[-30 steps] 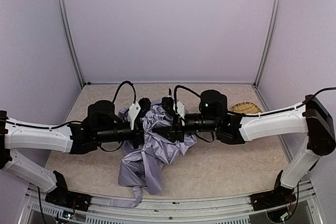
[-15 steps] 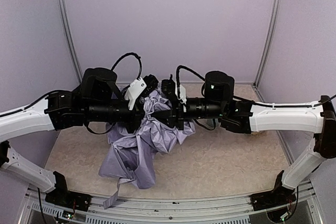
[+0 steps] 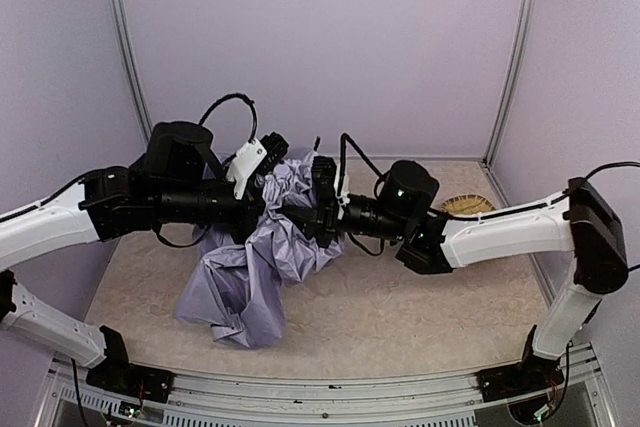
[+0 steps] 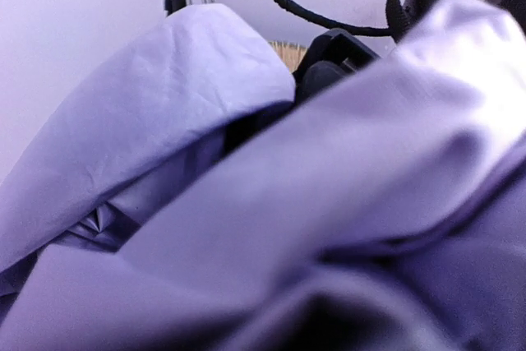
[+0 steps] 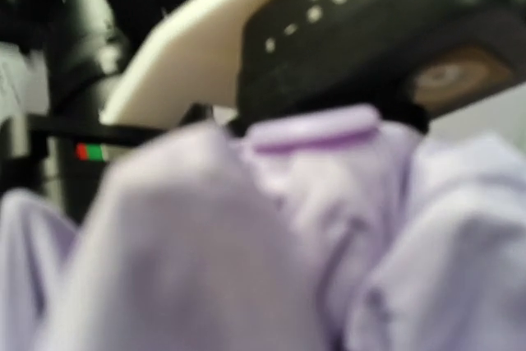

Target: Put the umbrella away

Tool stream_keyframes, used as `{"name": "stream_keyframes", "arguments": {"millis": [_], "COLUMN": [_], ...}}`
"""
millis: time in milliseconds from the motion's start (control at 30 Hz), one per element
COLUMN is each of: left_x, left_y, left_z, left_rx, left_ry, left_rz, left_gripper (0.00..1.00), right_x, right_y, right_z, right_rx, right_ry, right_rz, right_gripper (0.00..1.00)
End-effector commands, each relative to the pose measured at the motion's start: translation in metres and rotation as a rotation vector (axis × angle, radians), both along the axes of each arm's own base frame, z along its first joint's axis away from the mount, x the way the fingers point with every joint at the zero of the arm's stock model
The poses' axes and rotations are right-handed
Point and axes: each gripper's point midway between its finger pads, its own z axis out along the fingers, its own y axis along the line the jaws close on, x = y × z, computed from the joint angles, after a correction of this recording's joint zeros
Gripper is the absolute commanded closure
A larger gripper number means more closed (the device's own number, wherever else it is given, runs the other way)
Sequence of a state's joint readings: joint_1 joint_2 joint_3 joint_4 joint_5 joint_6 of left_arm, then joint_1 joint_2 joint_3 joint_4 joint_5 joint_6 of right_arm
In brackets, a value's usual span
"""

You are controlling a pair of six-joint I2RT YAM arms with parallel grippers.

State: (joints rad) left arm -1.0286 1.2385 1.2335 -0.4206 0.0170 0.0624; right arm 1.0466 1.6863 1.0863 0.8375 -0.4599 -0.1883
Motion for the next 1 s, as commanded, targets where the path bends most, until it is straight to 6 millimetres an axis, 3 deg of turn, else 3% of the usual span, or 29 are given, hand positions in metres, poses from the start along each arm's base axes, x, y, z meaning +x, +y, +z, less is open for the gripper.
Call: {"name": "stream_keyframes", "arguments": {"millis": [0, 67, 133, 200, 300, 400, 500, 633, 767, 867, 967], "left_x": [0.004, 0.002, -0.004, -0.008, -0.006, -0.003, 0.003, 0.004, 0.004, -0.005, -0.023], "left_y": [-0.044, -0.045, -0.048, -0.053, -0.057, -0.057, -0.053, -0.046, -0.040, -0.038, -0.039], "left_z": [-0.066, -0.128, -0.172, -0.193, -0.197, -0.177, -0.152, -0.099, -0.040, -0.009, 0.036], "left_rx": [-0.236, -0.170, -0.121, -0.102, -0.097, -0.116, -0.119, -0.149, -0.143, -0.099, -0.114], "left_ry": [0.159, 0.223, 0.287, 0.330, 0.337, 0.288, 0.218, 0.122, 0.035, 0.014, -0.058], "left_rz": [-0.228, -0.236, -0.250, -0.263, -0.268, -0.268, -0.255, -0.247, -0.185, -0.151, -0.133], "left_gripper": [0.98, 0.98, 0.98, 0.99, 0.99, 0.97, 0.94, 0.93, 0.97, 0.98, 0.98], "right_x": [0.013, 0.010, 0.013, 0.017, 0.024, 0.027, 0.027, 0.017, 0.003, -0.001, -0.005], "right_y": [0.013, 0.012, 0.007, 0.000, -0.005, -0.005, -0.010, -0.012, 0.001, 0.016, 0.029], "right_z": [-0.188, -0.222, -0.241, -0.249, -0.257, -0.254, -0.235, -0.204, -0.171, -0.138, -0.081], "right_rx": [-0.240, -0.276, -0.280, -0.269, -0.289, -0.330, -0.321, -0.311, -0.317, -0.296, -0.210], "right_ry": [0.354, 0.416, 0.452, 0.460, 0.476, 0.470, 0.427, 0.361, 0.324, 0.260, 0.150], "right_rz": [-0.043, -0.038, -0.061, -0.089, -0.116, -0.129, -0.137, -0.089, 0.017, 0.044, 0.036], "right_gripper": [0.61, 0.62, 0.63, 0.63, 0.65, 0.65, 0.66, 0.64, 0.57, 0.57, 0.60]}}
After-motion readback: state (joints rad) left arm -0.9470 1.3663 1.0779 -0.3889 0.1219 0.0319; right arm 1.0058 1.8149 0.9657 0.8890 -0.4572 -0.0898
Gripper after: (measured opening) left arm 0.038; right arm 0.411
